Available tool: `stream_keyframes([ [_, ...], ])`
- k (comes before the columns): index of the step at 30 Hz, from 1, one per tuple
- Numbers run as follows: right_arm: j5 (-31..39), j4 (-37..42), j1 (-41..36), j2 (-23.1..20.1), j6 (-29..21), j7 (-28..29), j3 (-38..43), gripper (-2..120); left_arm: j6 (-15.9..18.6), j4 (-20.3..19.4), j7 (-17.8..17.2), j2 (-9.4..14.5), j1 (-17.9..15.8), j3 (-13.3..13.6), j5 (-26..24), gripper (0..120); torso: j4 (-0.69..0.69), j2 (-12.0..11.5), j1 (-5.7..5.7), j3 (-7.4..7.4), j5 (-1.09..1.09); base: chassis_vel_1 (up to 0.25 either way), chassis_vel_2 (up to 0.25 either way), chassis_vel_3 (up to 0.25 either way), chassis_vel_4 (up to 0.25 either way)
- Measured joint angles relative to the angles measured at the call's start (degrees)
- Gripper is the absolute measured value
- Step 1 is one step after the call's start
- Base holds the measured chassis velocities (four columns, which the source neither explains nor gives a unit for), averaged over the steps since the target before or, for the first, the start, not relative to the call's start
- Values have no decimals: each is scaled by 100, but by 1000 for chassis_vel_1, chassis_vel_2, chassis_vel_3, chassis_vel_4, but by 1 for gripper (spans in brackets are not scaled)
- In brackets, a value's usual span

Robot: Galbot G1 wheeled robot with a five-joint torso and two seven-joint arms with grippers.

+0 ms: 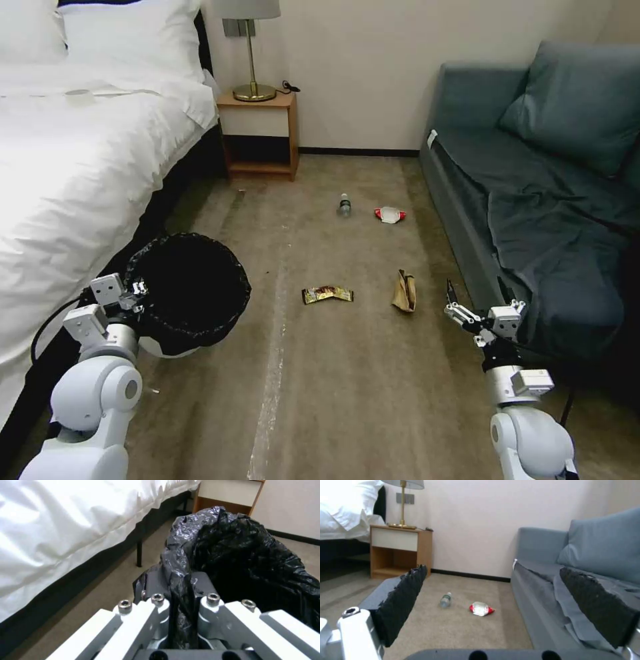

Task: Pick up the trash bin, then pick up the garbage on the floor and place it into the trash bin.

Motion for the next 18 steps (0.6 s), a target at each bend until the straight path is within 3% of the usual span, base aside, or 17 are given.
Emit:
stream_keyframes([
  [18,5,10,-32,-7,27,-20,31,100,-31,-39,12,-14,58,-30,24,6,0,1,0,0,-1,-101,100,100,-104],
])
